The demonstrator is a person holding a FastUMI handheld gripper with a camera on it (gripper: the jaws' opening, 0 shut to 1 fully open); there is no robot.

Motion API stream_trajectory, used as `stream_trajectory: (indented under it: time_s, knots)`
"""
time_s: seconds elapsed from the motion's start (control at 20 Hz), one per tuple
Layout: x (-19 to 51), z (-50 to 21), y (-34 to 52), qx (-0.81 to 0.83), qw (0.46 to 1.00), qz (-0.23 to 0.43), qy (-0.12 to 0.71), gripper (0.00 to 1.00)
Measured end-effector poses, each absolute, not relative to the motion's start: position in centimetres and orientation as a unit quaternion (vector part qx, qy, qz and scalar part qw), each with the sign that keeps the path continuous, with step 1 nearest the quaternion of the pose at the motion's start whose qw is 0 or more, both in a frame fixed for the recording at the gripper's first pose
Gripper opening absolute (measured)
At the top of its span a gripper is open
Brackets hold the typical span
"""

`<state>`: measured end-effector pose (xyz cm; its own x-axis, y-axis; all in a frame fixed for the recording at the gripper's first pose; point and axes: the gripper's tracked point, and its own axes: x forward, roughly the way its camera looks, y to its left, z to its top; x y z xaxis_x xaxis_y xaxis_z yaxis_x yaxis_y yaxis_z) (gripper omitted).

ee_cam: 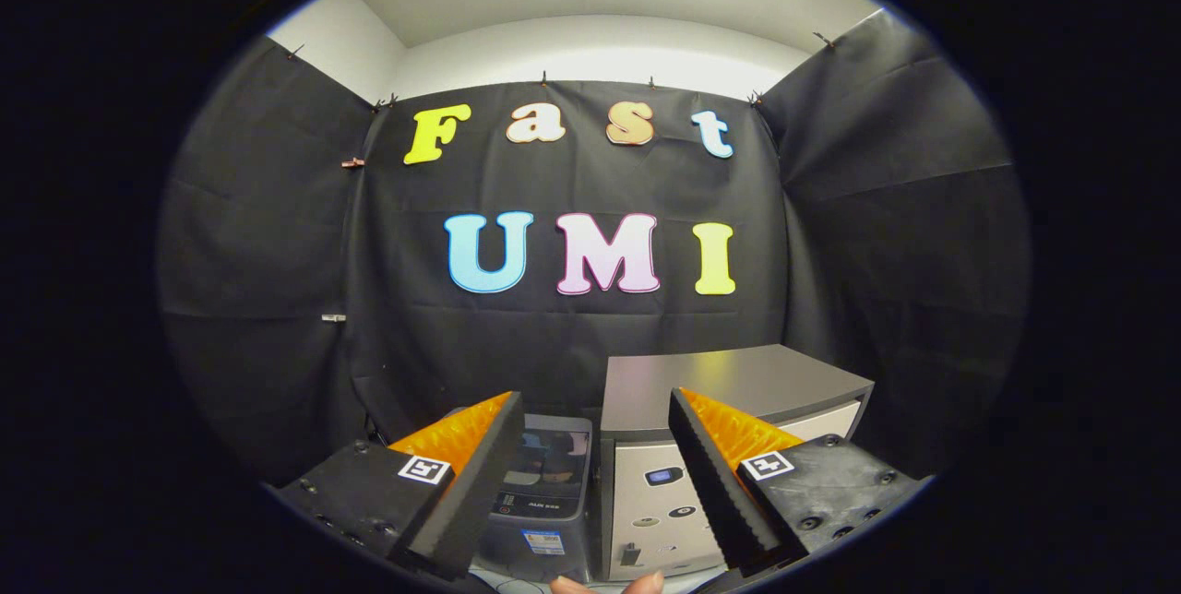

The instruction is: Put the clothes into the washing machine and then close the washing machine lid.

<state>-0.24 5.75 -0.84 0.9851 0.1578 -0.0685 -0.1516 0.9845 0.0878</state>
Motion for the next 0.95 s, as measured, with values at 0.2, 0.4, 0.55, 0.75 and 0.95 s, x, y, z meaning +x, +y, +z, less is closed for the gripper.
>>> stream_trajectory:
  time_s: [0.2, 0.4, 0.55, 0.75, 0.95]
  knots:
    - [-0.4, -1.3, 5.7, 0.040, 0.995, 0.078, 0.042, 0.99]
    - [-0.5, -1.4, 6.1, 0.037, 0.995, 0.082, 0.045, 0.99]
    - [-0.7, -1.5, 6.3, 0.035, 0.995, 0.084, 0.046, 0.99]
    - [-0.7, -1.6, 6.6, 0.036, 0.995, 0.086, 0.047, 0.99]
    - [-0.8, -1.6, 6.7, 0.033, 0.994, 0.087, 0.048, 0.99]
